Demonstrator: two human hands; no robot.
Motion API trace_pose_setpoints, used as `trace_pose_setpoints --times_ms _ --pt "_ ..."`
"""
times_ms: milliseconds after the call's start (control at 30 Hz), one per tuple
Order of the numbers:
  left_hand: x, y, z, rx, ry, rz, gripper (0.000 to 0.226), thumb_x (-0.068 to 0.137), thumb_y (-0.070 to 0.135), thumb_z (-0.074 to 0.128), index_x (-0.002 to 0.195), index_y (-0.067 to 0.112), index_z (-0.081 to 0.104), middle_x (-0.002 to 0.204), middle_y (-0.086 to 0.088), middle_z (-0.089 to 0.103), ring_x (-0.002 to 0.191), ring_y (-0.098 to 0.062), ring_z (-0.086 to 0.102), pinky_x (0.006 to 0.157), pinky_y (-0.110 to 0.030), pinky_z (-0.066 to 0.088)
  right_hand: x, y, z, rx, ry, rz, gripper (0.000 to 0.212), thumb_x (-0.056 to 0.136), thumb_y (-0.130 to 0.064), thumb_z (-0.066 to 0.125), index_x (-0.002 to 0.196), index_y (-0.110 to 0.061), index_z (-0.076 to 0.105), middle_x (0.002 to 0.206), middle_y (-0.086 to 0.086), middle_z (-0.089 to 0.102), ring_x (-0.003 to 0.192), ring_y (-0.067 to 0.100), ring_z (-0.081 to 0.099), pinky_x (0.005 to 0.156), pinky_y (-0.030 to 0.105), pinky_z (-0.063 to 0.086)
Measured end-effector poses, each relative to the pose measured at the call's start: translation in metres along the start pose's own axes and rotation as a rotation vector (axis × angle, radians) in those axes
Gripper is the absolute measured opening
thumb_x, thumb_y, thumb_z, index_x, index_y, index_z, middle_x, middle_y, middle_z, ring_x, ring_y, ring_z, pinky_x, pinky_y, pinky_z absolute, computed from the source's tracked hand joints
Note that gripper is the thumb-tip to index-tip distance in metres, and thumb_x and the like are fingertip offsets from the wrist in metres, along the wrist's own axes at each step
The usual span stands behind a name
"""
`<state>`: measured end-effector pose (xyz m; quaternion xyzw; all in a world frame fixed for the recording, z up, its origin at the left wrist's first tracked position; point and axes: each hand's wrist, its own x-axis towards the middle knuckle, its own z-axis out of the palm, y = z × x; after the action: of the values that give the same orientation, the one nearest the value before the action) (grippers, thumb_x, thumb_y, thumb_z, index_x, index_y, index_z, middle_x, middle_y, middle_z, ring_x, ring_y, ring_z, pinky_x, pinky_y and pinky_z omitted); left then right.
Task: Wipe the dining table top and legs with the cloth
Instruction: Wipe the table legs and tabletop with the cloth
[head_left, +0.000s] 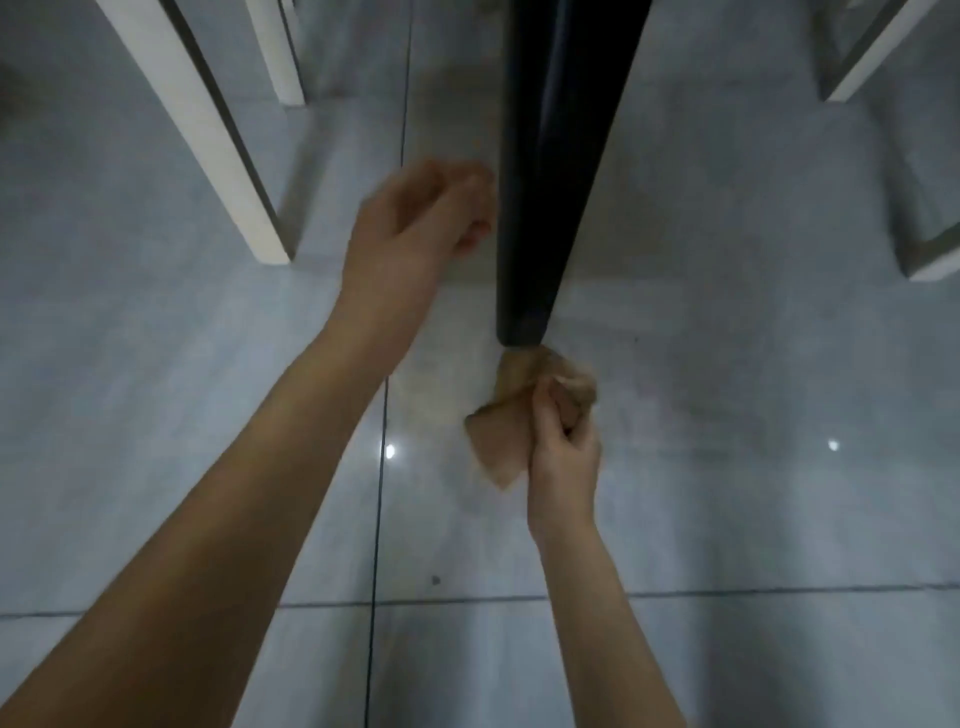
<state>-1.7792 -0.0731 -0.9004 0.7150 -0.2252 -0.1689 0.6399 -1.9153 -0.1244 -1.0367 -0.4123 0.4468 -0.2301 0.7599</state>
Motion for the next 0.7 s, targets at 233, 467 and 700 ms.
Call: trace_pose_setpoints --times_ms 233,467,700 --pt "-0.181 -0.014 -0.05 0.257 -0.271 -0.69 0.02 0.084 0.038 0.054 0.085 0.023 0.068 0.085 0.003 0.069 0.085 -0.015 0.066 0.085 -0.039 0.051 -0.127 0.013 -0.058 0.317 0.122 0.626 0.043 0.095 -0.031 0.052 0.132 -0.01 0.054 0.122 0.011 0.066 0.107 0.021 0.065 0.085 0.035 0.053" --pt "-0.324 0.204 -0.074 0.185 -0.186 -1.101 0.017 0.09 0.027 0.054 0.084 0.025 0.07 0.091 -0.002 0.07 0.091 -0.023 0.065 0.089 -0.037 0.051 -0.279 -0.177 -0.089 0.071 0.204 0.74 0.03 0.1 -0.02 0.049 0.125 -0.005 0.055 0.127 0.014 0.061 0.112 0.022 0.061 0.097 0.035 0.048" --pt "-0.308 0.485 -0.058 0.188 -0.247 -0.917 0.013 0.09 0.035 0.055 0.095 0.03 0.067 0.097 0.0 0.07 0.091 -0.014 0.066 0.087 -0.029 0.049 -0.389 -0.487 -0.068 -0.197 -0.043 0.47 0.038 0.082 -0.036 0.072 0.111 -0.012 0.065 0.11 0.009 0.07 0.103 0.023 0.067 0.083 0.033 0.052"
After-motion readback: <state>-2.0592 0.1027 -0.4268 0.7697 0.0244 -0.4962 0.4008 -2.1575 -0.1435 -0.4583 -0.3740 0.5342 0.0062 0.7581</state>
